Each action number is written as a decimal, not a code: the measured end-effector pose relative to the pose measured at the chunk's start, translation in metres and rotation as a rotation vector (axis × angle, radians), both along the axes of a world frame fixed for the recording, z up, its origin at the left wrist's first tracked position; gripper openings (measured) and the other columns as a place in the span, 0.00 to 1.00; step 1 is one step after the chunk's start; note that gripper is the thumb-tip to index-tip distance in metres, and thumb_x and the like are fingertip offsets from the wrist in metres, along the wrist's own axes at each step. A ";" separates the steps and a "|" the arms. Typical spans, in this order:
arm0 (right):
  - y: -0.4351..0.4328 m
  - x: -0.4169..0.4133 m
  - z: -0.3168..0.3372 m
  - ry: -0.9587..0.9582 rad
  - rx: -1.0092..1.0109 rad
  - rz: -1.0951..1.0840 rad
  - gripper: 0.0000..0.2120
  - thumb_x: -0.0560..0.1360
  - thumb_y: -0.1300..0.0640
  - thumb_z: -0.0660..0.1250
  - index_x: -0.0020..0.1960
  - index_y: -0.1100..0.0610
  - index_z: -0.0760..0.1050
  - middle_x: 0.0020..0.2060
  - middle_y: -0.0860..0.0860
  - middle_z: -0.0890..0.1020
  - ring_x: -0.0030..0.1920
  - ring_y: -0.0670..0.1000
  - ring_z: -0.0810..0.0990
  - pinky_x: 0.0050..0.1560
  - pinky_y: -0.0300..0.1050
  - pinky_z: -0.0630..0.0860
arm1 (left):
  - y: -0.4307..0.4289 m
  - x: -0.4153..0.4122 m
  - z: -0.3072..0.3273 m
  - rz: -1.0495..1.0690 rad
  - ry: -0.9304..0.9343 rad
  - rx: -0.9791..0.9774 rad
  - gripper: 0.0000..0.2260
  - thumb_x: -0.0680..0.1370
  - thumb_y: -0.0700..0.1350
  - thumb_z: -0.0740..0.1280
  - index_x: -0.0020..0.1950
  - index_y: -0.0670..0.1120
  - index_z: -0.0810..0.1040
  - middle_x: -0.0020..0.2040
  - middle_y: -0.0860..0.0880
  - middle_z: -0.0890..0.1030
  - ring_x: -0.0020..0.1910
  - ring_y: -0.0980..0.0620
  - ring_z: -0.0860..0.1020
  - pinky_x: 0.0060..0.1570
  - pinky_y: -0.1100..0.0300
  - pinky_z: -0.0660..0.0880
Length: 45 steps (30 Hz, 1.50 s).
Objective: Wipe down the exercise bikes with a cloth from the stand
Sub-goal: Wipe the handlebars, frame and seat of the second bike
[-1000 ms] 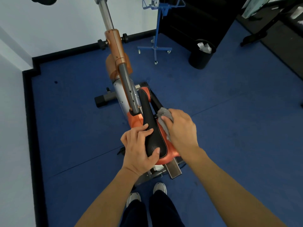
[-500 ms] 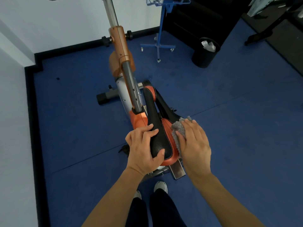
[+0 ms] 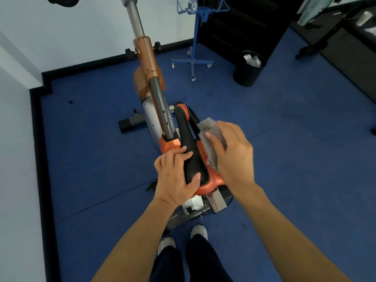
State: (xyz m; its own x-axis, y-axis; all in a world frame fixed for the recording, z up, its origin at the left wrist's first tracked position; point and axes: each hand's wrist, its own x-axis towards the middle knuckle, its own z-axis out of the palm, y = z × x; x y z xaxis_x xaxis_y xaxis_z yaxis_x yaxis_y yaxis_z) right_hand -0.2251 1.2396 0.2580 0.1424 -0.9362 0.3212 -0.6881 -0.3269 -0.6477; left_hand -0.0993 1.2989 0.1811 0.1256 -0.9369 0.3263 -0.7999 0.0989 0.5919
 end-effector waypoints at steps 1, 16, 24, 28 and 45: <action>0.003 0.006 -0.004 0.043 -0.017 0.074 0.13 0.76 0.54 0.64 0.56 0.60 0.76 0.52 0.55 0.80 0.52 0.49 0.78 0.53 0.40 0.76 | 0.000 0.000 0.000 -0.001 -0.010 -0.003 0.19 0.71 0.58 0.56 0.56 0.46 0.68 0.56 0.43 0.76 0.55 0.50 0.69 0.56 0.53 0.60; 0.044 0.001 -0.025 0.146 0.006 0.075 0.18 0.74 0.46 0.61 0.48 0.60 0.79 0.37 0.53 0.84 0.35 0.49 0.82 0.33 0.37 0.77 | 0.010 0.011 0.007 -0.106 -0.054 0.101 0.27 0.71 0.63 0.60 0.60 0.46 0.64 0.64 0.43 0.72 0.61 0.50 0.67 0.62 0.52 0.58; 0.099 -0.055 -0.018 0.172 0.102 0.065 0.09 0.70 0.56 0.72 0.48 0.57 0.81 0.39 0.53 0.84 0.37 0.49 0.82 0.43 0.30 0.73 | 0.029 0.041 0.032 -0.192 -0.136 0.136 0.27 0.75 0.61 0.53 0.65 0.43 0.67 0.67 0.43 0.68 0.66 0.45 0.66 0.66 0.48 0.56; 0.088 -0.070 0.009 0.046 0.128 -0.124 0.03 0.73 0.59 0.69 0.44 0.58 0.80 0.39 0.53 0.82 0.37 0.52 0.81 0.38 0.43 0.78 | 0.015 0.034 0.057 -0.228 -0.168 0.090 0.26 0.76 0.60 0.51 0.65 0.43 0.67 0.67 0.44 0.67 0.66 0.45 0.66 0.67 0.47 0.57; -0.045 -0.170 0.088 0.129 -0.017 -0.158 0.10 0.75 0.56 0.65 0.57 0.55 0.74 0.47 0.53 0.82 0.43 0.51 0.79 0.45 0.48 0.77 | -0.081 -0.070 0.134 -0.247 -0.432 0.003 0.23 0.78 0.57 0.53 0.66 0.44 0.67 0.66 0.46 0.67 0.64 0.45 0.66 0.64 0.51 0.57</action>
